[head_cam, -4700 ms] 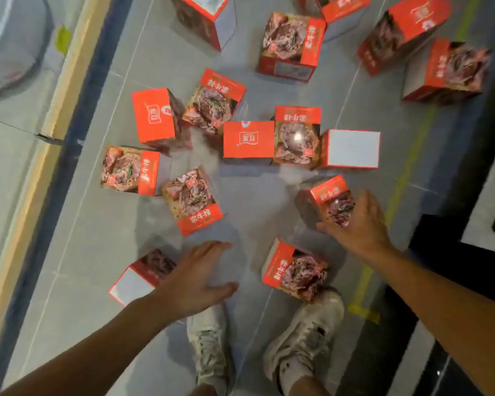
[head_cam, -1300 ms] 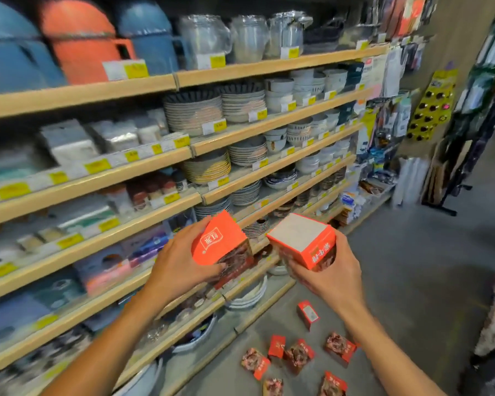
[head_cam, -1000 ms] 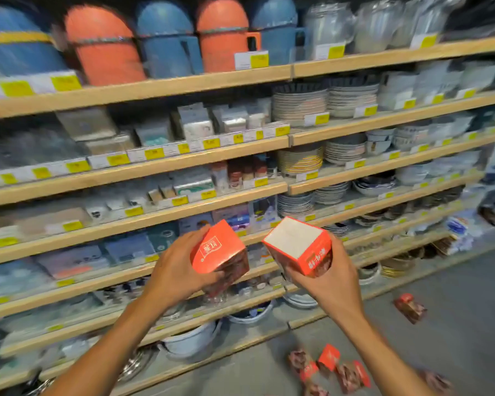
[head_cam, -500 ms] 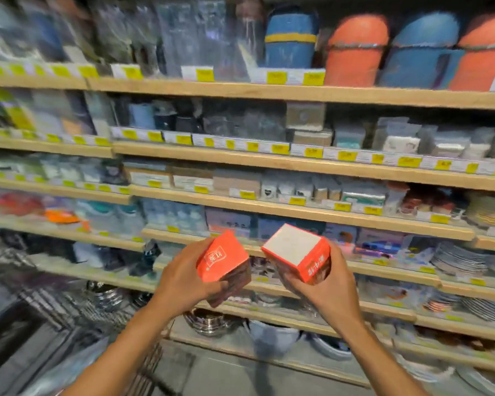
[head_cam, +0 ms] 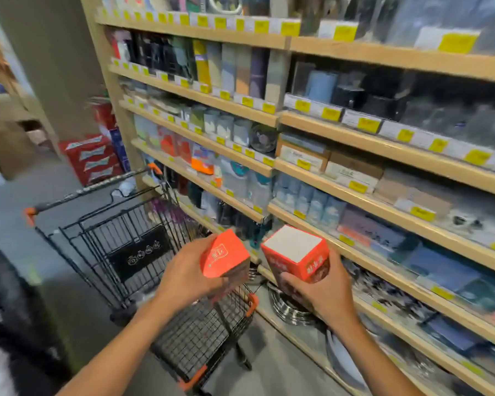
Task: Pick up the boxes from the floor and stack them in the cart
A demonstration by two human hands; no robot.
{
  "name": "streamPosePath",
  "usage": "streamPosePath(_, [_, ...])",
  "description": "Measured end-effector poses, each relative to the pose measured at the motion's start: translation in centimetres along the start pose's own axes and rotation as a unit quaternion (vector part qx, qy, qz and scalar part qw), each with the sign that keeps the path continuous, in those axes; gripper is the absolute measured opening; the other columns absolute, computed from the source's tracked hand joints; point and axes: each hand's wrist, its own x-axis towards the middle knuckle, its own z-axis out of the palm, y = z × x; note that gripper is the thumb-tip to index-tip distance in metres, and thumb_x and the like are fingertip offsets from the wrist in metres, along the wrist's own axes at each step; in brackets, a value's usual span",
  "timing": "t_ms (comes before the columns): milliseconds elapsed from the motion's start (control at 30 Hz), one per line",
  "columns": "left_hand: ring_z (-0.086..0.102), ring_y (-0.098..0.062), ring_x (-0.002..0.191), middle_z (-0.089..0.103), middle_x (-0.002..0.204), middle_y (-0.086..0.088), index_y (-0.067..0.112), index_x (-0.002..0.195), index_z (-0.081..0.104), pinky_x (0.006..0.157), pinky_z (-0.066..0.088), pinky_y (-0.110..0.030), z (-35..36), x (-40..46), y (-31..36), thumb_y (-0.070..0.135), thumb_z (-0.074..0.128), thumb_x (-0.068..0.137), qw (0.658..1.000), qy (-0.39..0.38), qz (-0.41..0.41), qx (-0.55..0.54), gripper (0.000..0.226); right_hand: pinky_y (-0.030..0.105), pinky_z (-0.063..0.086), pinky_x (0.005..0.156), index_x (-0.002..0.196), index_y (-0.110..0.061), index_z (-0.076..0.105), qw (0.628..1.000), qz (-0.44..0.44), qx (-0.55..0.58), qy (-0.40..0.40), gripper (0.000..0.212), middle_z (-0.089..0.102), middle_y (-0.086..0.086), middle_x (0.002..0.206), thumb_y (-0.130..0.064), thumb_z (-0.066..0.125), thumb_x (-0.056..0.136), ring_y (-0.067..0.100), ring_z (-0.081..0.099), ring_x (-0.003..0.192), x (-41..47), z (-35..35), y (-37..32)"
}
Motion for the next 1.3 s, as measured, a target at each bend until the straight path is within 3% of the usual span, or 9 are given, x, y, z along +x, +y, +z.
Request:
streamPosePath(167, [0.049,-0.004,0.112,0.048,0.119,0.022,0.031,0.146,0.042,0.092,0.044,-0.028,-1.1,-1.2,-5.7,0.042,0.087,0.061,0.996,0.036,-0.082,0.028,0.097,0.032,0.053,0.09,0.135,-0.038,0.044,0.997,0.013,0.034,-0.064,0.102,0.061,-0.013,0.122,-0.071,0.088,0.049,0.006,0.06,0.11,3.3,6.7,0.6])
streamPosePath(333, [0.051,-0.005,0.116,0.052,0.125,0.02,0.032,0.146,0.042,0.096,0.048,-0.032,0.6,-1.1,-9.5,0.056,0.08,0.055,0.985,0.036,-0.163,0.044,0.102,0.01,0.047,0.076,0.125,-0.039,0.043,0.987,0.019,0.087,-0.137,0.084,0.06,-0.02,0.114,-0.044,0.095,0.059,-0.008,0.06,0.103,6.8,13.0,2.8])
streamPosePath(533, [0.049,-0.007,0.116,0.047,0.12,0.021,0.03,0.146,0.041,0.088,0.041,-0.027,3.6,1.7,-12.0,0.053,0.084,0.057,0.965,0.05,-0.25,0.062,0.102,0.023,0.056,0.079,0.123,-0.041,0.042,0.967,0.068,0.099,-0.223,0.094,0.063,-0.008,0.119,-0.062,0.094,0.048,0.002,0.065,0.103,11.6,19.3,7.9])
streamPosePath(633, [0.049,-0.006,0.111,0.048,0.116,0.021,0.029,0.143,0.045,0.086,0.042,-0.028,5.1,3.2,-13.1,0.051,0.083,0.057,0.956,0.058,-0.282,0.058,0.097,0.039,0.058,0.086,0.123,-0.048,0.04,0.963,0.075,0.063,-0.251,0.095,0.061,-0.011,0.119,-0.071,0.091,0.046,0.008,0.064,0.108,13.5,21.7,10.7])
streamPosePath(767, [0.057,-0.014,0.102,0.055,0.108,0.015,0.023,0.135,0.054,0.082,0.047,-0.032,7.2,4.4,-15.1,0.049,0.08,0.053,0.945,0.064,-0.319,0.043,0.09,0.048,0.057,0.088,0.12,-0.051,0.04,0.953,0.057,-0.005,-0.299,0.096,0.059,-0.012,0.116,-0.07,0.091,0.041,0.017,0.063,0.109,15.2,26.8,16.2])
streamPosePath(900, [0.058,-0.013,0.095,0.056,0.101,0.012,0.022,0.13,0.057,0.076,0.046,-0.031,9.1,4.0,-18.2,0.053,0.076,0.051,0.934,0.056,-0.352,0.027,0.086,0.046,0.056,0.077,0.123,-0.026,0.05,0.941,0.018,-0.084,-0.327,0.092,0.064,-0.005,0.106,-0.058,0.092,0.048,0.023,0.065,0.095,14.5,30.4,20.0])
streamPosePath(1067, [0.055,-0.012,0.1,0.057,0.104,0.012,0.024,0.13,0.055,0.085,0.049,-0.036,11.4,3.1,-23.5,0.07,0.066,0.044,0.923,0.029,-0.385,0.002,0.098,0.032,0.045,0.089,0.135,-0.016,0.041,0.91,0.018,-0.139,-0.391,0.099,0.048,-0.003,0.124,-0.035,0.097,0.055,0.02,0.05,0.117,13.8,33.9,20.9])
streamPosePath(1167, [0.057,-0.014,0.105,0.061,0.112,0.008,0.025,0.132,0.055,0.087,0.051,-0.039,12.8,2.3,-27.0,0.067,0.072,0.047,0.916,-0.011,-0.401,-0.008,0.096,0.036,0.044,0.091,0.142,-0.02,0.037,0.901,0.021,-0.177,-0.396,0.107,0.047,0.006,0.134,-0.033,0.095,0.054,0.026,0.045,0.124,12.9,36.0,23.0])
streamPosePath(1300, [0.058,-0.01,0.107,0.061,0.116,0.011,0.031,0.138,0.048,0.084,0.054,-0.036,14.8,1.5,-31.4,0.052,0.085,0.054,0.915,-0.034,-0.401,0.006,0.094,0.041,0.048,0.095,0.151,-0.032,0.032,0.886,0.029,-0.223,-0.405,0.107,0.041,0.01,0.131,-0.046,0.09,0.062,0.028,0.044,0.123,11.5,38.0,26.0])
